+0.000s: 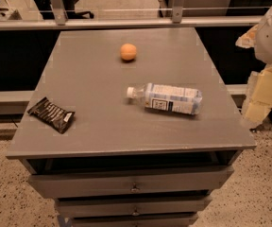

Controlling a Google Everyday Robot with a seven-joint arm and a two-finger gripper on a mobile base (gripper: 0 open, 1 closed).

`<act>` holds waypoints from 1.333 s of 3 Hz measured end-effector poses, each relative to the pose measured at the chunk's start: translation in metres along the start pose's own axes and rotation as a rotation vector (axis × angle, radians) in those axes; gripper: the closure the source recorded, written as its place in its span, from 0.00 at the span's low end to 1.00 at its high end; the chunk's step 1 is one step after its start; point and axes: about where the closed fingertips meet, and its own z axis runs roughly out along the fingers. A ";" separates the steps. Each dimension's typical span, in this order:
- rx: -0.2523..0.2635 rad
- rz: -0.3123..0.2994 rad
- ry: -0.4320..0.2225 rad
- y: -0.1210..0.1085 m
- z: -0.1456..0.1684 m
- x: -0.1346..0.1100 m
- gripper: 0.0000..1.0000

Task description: Place blue plastic bottle upright

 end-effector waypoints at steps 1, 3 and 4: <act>0.000 0.000 0.000 0.000 0.000 0.000 0.00; -0.063 -0.020 -0.097 0.012 0.054 -0.077 0.00; -0.091 -0.011 -0.130 0.013 0.087 -0.117 0.00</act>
Offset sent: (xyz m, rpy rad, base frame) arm 0.0219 0.0943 -0.0415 0.1214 0.0410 0.0877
